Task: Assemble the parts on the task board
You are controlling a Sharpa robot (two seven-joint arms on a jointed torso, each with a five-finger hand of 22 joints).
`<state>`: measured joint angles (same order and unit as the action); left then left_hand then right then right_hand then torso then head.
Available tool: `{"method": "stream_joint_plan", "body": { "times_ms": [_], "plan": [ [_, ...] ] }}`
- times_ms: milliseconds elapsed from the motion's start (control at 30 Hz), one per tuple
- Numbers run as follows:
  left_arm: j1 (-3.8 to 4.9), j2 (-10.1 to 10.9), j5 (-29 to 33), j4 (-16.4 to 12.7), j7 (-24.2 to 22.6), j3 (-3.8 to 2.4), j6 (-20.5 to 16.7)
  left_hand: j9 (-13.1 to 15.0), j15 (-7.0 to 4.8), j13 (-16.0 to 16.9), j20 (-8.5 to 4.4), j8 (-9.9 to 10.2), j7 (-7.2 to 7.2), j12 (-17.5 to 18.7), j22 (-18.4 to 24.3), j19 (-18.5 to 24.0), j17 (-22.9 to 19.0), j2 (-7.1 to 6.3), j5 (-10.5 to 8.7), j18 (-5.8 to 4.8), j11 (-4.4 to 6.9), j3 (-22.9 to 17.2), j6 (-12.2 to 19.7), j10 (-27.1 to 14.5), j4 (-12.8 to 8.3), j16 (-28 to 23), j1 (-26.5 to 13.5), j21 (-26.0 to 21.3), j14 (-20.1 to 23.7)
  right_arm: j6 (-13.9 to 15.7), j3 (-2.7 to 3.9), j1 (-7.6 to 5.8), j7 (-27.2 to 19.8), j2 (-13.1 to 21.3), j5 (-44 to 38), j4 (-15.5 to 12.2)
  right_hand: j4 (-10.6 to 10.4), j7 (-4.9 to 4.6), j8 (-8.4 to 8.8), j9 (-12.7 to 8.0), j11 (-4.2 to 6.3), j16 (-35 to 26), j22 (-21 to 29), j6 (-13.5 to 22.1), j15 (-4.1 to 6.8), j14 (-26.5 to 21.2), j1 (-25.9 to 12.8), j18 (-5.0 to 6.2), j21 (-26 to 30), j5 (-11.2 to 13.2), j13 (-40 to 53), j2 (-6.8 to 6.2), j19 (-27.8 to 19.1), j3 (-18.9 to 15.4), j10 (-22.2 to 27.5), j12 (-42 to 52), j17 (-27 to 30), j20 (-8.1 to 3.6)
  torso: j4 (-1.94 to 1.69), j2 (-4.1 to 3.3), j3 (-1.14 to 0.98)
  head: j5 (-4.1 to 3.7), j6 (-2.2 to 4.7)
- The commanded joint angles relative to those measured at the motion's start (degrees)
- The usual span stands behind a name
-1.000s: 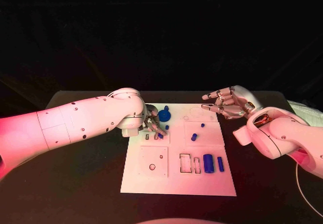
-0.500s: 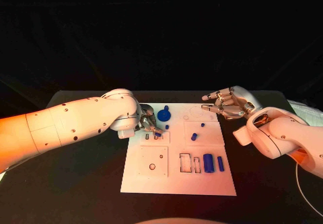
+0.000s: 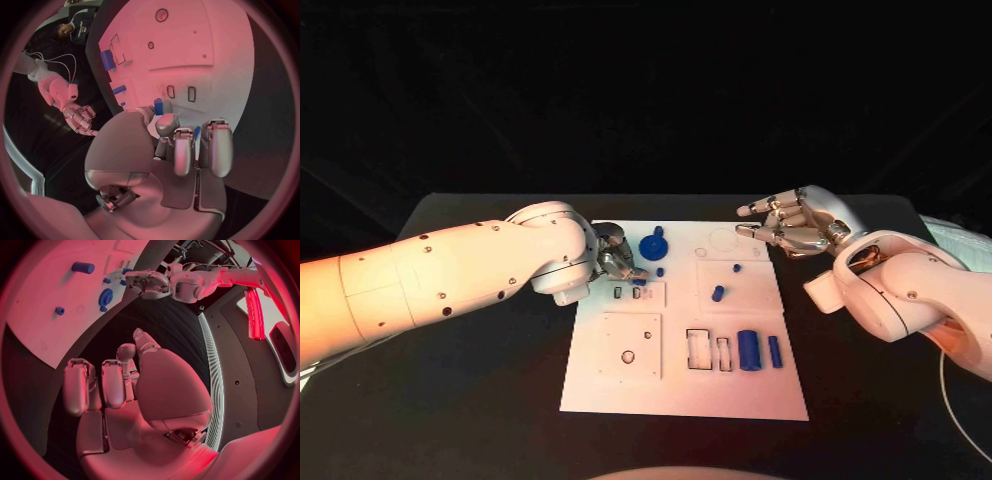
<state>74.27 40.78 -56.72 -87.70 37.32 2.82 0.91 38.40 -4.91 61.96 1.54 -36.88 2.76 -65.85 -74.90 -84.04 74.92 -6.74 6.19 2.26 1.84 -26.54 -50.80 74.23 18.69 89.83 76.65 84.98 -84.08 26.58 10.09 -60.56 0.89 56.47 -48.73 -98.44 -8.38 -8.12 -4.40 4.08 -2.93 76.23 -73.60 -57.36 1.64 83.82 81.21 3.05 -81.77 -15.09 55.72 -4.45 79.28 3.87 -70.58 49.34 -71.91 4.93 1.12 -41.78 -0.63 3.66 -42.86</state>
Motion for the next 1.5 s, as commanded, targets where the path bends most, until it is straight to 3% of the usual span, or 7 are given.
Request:
{"method": "stream_joint_plan", "body": {
  "times_ms": [33, 233, 400, 933, 1500],
  "plan": [
    [-0.57, 0.3, -3.8, -0.5, -0.6, -0.01, -1.7, 0.1, -0.01, 0.0, -0.06, -0.3, -0.45, 0.0, -6.9, -2.1, 15.1, -0.15, -0.03, -0.36, -0.14, -9.0, -0.6, 0.5, -8.5, 0.2, -0.8, 0.0, -5.9, -1.0, -0.02, 0.06, -0.1, 0.0, -0.1, 0.0, -0.4, -0.06, -0.18, 0.0, -0.08, -0.4, 0.0, 0.1, -0.38, 2.4, -0.5, 0.77, 0.3, -0.4, -0.1, 0.07, -0.3, -0.2, 0.5, -0.2, 0.0, 0.11, -0.13, -0.03, -0.04, 0.11, -0.22],
    [-1.64, 0.6, -5.8, -0.7, -0.3, -0.01, 0.7, 0.1, -0.03, 0.0, -0.08, -0.3, -0.46, 0.0, -6.9, -2.0, 15.1, -0.37, -0.04, -0.36, -0.13, -9.4, -0.6, 0.5, -8.8, 0.2, -1.0, 0.0, -5.9, -1.2, -0.04, 0.06, -0.3, 0.0, -0.2, 0.0, -0.5, -0.05, -0.18, 0.0, -0.08, -0.4, 0.1, 0.1, -0.39, 2.4, -0.6, 0.78, 0.4, -0.5, -0.1, 0.05, -0.3, -0.3, 0.4, -0.2, 0.0, 0.11, 0.00, -0.08, -0.02, 0.17, -0.12],
    [-2.01, 0.7, -6.6, -0.7, -0.1, -0.02, 2.7, 0.2, -0.04, 0.0, -0.10, -0.3, -0.45, 0.0, -6.9, -2.0, 15.1, -0.61, -0.06, -0.34, -0.12, -9.9, -0.6, 0.6, -9.2, 0.2, -1.1, -0.1, -5.9, -1.2, -0.05, 0.08, -0.3, 0.0, -0.3, 0.0, -0.5, -0.05, -0.18, 0.0, -0.08, -0.4, 0.1, 0.1, -0.39, 2.4, -0.6, 0.79, 0.4, -0.5, -0.1, 0.05, -0.3, -0.3, 0.5, -0.2, 0.1, 0.11, 0.04, -0.06, -0.04, 0.32, -0.20],
    [-2.14, 0.7, -6.9, -0.3, 0.3, -0.03, 6.6, 0.3, -0.04, 0.1, -0.11, -0.3, -0.45, -0.1, -6.8, -2.0, 15.1, -0.91, -0.06, -0.33, -0.11, -10.6, -0.7, 0.8, -9.8, 0.2, -1.3, -0.1, -5.9, -1.4, -0.06, 0.10, 0.0, -0.1, -0.4, 0.0, -0.6, -0.04, -0.18, 0.0, -0.08, -0.4, 0.1, 0.1, -0.38, 2.4, -0.7, 0.78, 0.4, -0.7, -0.1, -0.02, -0.3, -0.5, 0.4, -0.1, 0.0, 0.11, 0.01, -0.08, -0.06, 0.31, -0.49],
    [-2.14, 0.2, -6.9, -0.1, 0.4, -0.04, 6.7, 0.3, -0.04, 0.2, -0.11, -0.2, -0.44, -0.2, -6.9, -2.0, 15.1, -1.02, -0.07, -0.34, -0.11, -10.9, -0.8, 0.9, -10.0, 0.2, -1.4, -0.1, -5.9, -1.5, -0.06, 0.10, 0.1, -0.1, -0.4, -0.1, -0.6, -0.03, -0.19, 0.0, -0.07, -0.4, 0.1, 0.1, -0.38, 2.4, -0.8, 0.79, 0.4, -0.8, -0.1, -0.04, -0.3, -0.6, 0.4, -0.1, 0.1, 0.11, -0.01, -0.07, -0.10, 0.34, -0.69]
  ]
}}
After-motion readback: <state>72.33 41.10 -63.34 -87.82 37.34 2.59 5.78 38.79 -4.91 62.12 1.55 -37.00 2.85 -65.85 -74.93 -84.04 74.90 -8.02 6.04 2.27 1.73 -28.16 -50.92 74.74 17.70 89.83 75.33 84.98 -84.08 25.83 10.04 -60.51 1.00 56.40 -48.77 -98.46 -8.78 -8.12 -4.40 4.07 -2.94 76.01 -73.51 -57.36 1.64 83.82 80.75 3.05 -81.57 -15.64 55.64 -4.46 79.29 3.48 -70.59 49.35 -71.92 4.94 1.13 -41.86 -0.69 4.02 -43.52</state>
